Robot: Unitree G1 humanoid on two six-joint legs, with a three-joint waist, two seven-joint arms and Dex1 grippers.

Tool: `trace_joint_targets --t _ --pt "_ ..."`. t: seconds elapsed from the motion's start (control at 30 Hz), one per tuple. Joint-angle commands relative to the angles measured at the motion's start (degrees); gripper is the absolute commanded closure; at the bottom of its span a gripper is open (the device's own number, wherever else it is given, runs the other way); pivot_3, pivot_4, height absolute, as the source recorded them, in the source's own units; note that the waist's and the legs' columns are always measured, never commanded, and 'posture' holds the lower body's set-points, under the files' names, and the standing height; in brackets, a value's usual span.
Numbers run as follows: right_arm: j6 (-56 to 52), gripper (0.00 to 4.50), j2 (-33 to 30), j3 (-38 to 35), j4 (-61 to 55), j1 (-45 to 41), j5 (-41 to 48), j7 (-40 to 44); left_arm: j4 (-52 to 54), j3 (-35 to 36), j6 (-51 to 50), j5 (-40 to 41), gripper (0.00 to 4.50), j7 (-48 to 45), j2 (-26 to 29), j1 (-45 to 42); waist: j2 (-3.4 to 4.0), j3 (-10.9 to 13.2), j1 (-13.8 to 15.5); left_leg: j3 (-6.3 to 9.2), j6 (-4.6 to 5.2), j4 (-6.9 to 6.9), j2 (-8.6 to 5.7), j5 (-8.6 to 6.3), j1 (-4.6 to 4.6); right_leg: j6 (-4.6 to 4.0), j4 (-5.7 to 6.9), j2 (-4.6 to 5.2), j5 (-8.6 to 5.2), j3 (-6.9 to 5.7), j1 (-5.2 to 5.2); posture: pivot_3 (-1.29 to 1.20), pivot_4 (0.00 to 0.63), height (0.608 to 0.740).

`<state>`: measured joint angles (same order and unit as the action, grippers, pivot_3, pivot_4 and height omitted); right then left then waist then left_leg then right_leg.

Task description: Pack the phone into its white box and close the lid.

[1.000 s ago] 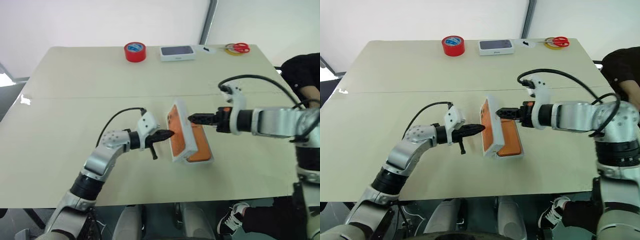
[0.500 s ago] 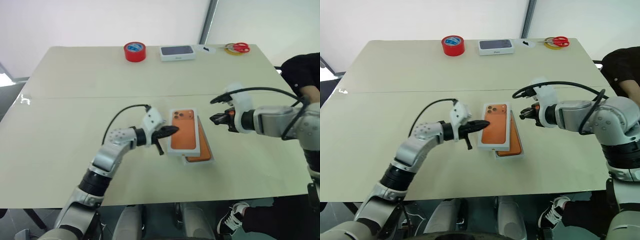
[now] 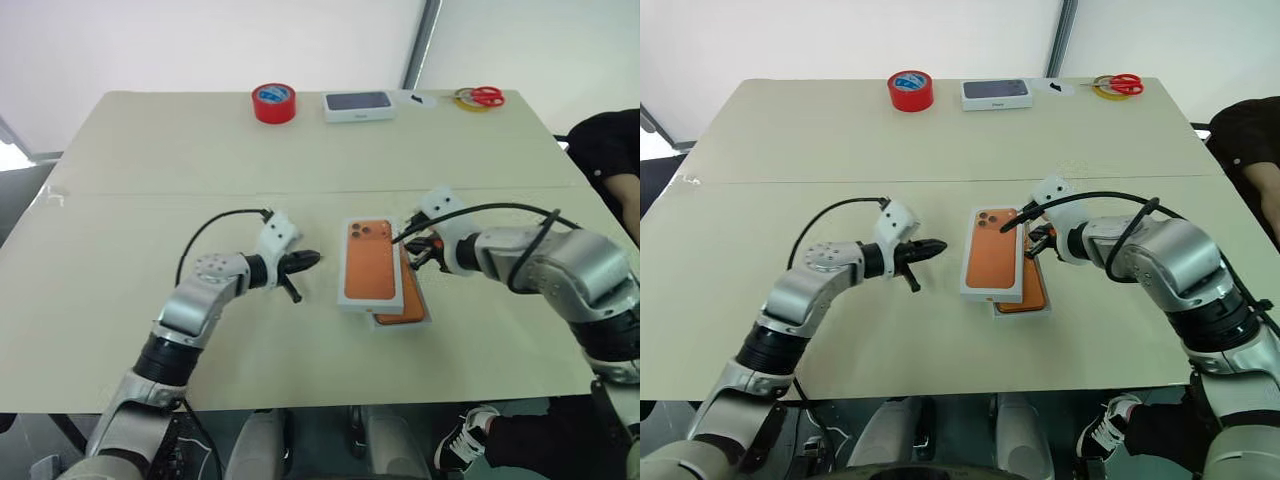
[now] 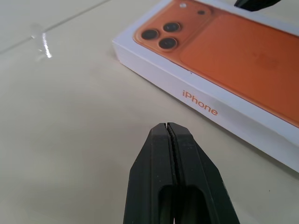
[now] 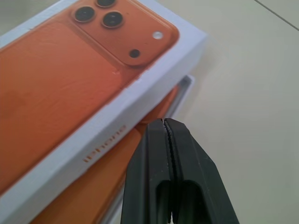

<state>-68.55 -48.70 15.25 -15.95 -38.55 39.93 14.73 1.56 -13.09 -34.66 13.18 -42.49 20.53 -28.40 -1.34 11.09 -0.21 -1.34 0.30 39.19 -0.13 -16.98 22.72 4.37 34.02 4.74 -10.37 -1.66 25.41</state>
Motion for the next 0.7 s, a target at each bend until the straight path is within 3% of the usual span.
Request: trace_joint_targets --t 0.03,0.7 --pt "0.51 4.48 0.89 -0.85 -0.81 -0.49 -3.23 2.11 -0.89 -1.89 0.51 -0.27 4.5 -0.45 -2.11 -2.74 0.0 0.0 0.14 0.01 0.0 0.0 0.0 0.0 0.0 0.0 0.02 0.0 0.0 0.0 0.0 0.0 0.15 0.732" --pt "-4.41 4.48 -3.13 -5.21 -11.31 6.82 -7.43 12.16 4.16 -7.6 -0.83 0.71 4.5 -6.41 -5.21 -4.77 0.0 0.0 0.95 0.01 0.0 0.04 -0.02 0.0 -0.04 -0.1 0.03 0.01 -0.05 0.0 -0.04 0.0 0.15 0.732"
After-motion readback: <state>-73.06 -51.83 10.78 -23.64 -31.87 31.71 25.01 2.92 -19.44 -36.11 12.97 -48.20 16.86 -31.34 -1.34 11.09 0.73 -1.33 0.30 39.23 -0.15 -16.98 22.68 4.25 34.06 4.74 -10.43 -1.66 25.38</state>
